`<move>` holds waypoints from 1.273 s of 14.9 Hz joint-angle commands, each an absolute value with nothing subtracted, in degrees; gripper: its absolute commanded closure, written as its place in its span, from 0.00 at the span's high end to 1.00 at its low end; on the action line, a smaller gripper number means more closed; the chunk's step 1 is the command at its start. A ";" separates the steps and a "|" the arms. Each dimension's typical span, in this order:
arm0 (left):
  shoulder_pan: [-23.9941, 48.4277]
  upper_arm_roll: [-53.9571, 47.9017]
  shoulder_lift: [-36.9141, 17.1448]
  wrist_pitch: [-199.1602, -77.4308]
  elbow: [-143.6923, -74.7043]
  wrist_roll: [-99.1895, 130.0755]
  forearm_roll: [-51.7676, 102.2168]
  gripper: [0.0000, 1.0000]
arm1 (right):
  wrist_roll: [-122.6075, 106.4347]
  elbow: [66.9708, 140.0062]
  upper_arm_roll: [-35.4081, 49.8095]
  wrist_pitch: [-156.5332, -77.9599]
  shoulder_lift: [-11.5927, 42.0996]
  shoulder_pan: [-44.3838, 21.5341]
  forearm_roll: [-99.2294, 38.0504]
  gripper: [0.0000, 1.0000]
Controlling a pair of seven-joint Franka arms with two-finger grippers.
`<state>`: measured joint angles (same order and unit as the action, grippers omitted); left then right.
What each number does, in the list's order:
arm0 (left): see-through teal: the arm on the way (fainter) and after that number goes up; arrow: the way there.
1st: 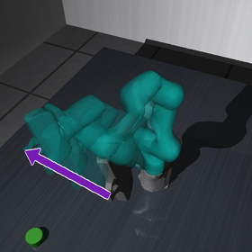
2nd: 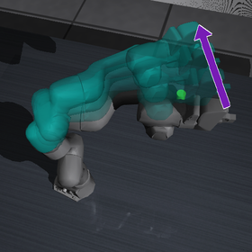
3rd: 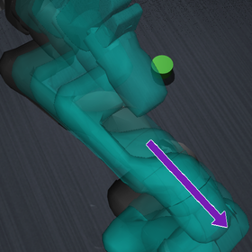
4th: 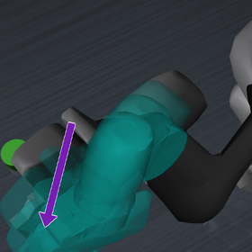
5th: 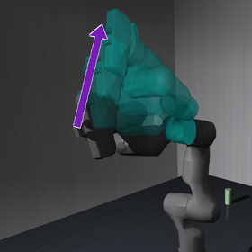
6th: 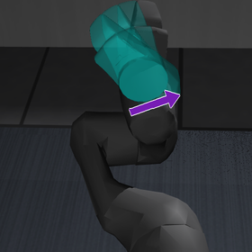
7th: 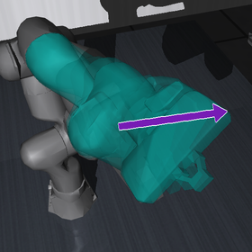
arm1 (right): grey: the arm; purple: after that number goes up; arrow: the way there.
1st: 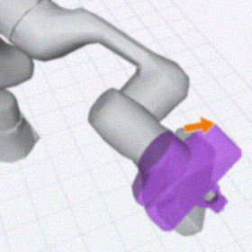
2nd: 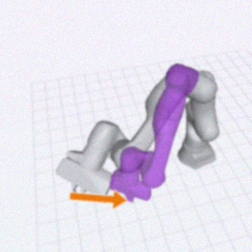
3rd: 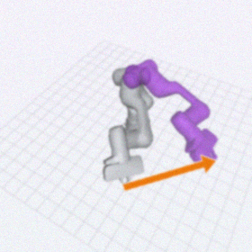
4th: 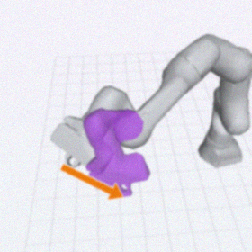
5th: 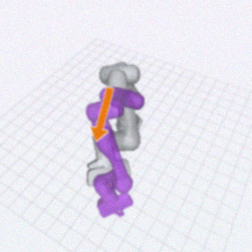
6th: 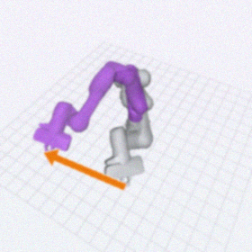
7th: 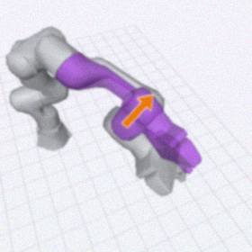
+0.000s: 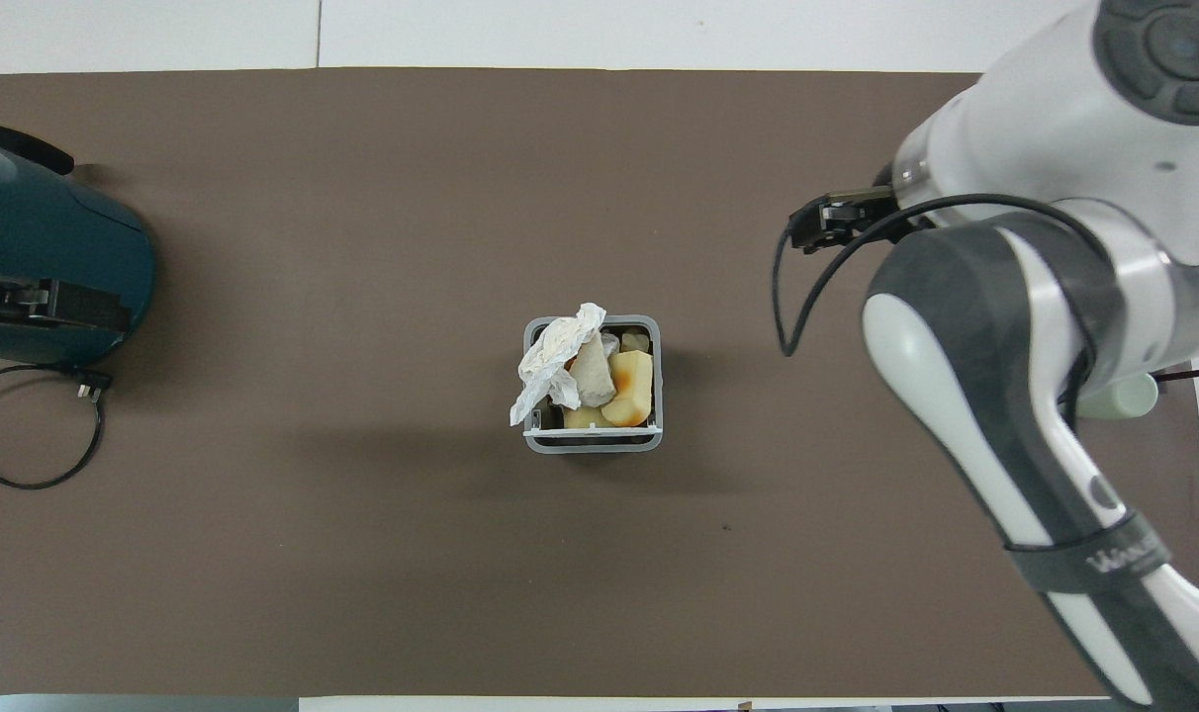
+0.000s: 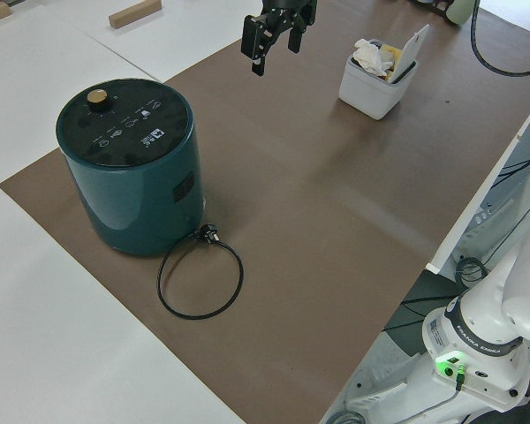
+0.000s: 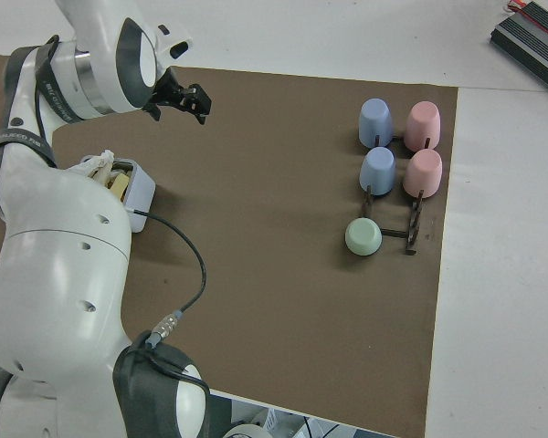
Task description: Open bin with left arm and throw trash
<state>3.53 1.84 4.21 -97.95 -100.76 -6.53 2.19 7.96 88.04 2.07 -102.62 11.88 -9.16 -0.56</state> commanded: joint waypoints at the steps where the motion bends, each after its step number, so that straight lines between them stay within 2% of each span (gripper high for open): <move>1: 3.78 1.67 5.62 -98.79 -102.13 -6.24 0.70 1.00 | 3.09 86.84 2.90 -96.61 8.89 -4.59 0.53 1.00; 7: 3.52 1.67 5.71 -98.26 -101.95 -6.24 0.70 1.00 | 0.35 87.27 2.81 -87.03 2.82 1.93 0.35 1.00; 10: 3.52 1.67 5.71 -98.09 -101.78 -6.24 0.70 1.00 | 0.44 89.55 2.81 -85.69 -0.08 3.77 0.26 1.00; 19: 3.60 1.67 5.71 -98.09 -101.69 -6.15 0.79 1.00 | 0.35 89.38 3.78 -86.48 -0.18 2.81 -0.61 1.00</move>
